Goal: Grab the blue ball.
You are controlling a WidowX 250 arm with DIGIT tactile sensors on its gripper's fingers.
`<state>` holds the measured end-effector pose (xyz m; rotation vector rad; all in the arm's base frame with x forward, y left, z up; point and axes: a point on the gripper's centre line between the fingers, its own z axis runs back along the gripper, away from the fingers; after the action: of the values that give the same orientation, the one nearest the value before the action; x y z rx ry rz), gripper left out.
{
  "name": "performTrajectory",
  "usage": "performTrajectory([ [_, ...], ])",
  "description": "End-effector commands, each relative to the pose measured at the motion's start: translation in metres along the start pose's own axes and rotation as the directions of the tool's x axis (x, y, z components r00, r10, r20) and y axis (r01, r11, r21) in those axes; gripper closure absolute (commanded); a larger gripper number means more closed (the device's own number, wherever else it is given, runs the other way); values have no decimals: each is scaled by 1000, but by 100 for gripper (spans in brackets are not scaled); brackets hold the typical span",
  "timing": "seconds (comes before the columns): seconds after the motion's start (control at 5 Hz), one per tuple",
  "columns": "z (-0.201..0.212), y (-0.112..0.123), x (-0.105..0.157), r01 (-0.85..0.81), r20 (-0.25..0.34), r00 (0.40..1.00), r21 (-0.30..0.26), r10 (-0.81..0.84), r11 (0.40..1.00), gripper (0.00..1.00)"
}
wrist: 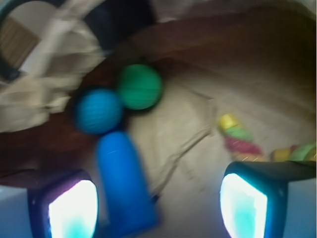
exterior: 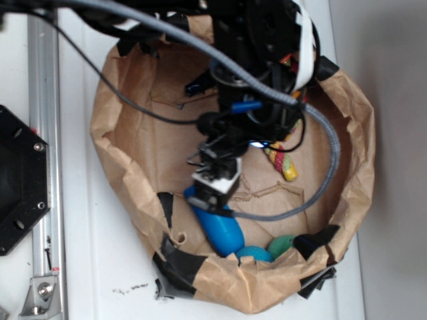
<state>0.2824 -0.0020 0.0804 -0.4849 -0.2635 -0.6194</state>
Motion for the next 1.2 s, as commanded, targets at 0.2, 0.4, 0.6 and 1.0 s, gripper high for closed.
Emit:
performTrajectory([
  [0.2,-59,-92,32,360,95,932,-140,-350,922,0],
  [0.4,-66,-94,36,322,131,944,-170,-303,931,0],
  [0.6,-75,-92,43,273,134,959,-190,-251,943,100],
  [1.0,-75,-66,35,170,96,982,-98,-160,981,100],
])
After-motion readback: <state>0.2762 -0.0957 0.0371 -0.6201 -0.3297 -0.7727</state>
